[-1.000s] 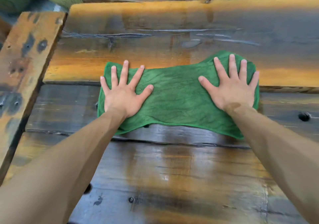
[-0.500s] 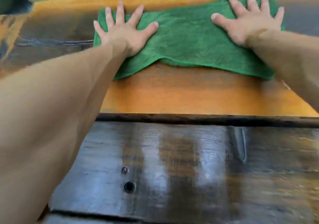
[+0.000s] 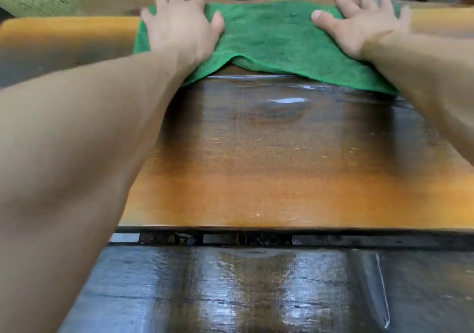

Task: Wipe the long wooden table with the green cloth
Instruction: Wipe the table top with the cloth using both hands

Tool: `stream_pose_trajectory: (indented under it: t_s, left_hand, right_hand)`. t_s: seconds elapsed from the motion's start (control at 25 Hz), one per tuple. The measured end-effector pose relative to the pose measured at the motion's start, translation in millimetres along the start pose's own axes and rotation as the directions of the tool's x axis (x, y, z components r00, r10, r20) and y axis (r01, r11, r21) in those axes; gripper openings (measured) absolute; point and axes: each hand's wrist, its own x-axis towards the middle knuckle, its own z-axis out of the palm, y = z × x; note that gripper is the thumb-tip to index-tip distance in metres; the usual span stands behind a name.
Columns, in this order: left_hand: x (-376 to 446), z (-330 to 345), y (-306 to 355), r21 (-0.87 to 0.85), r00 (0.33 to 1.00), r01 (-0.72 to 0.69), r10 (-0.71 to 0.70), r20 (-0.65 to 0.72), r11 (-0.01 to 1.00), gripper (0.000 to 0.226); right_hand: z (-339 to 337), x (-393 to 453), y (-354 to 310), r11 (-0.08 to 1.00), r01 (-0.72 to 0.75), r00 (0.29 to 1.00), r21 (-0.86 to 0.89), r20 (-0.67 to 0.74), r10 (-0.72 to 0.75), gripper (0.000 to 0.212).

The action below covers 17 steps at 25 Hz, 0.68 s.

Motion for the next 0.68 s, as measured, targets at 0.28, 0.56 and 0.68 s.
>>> stream_pose_trajectory:
  t_s: [0.28, 0.56, 0.68]
  left_hand:
    - [-77, -18, 47, -0.045, 0.941, -0.094, 0.104, 0.323, 0.995, 0.097]
    - [-187, -35, 68, -0.044, 0.914, -0.194, 0.196, 0.356, 0.980, 0.091]
    - [-245, -44, 54, -0.054, 0.897, -0.233, 0.236, 0.373, 0.971, 0.087]
  right_hand:
    - [4, -71, 17, 1.000, 0.000, 0.998, -0.028, 0.067, 0.002, 0.084]
    - [15, -196, 37, 0.997, 0.053, 0.998, -0.061, 0.038, -0.051, 0.076]
    - [19, -261, 49, 0.995, 0.071, 0.994, -0.073, 0.083, -0.064, 0.079]
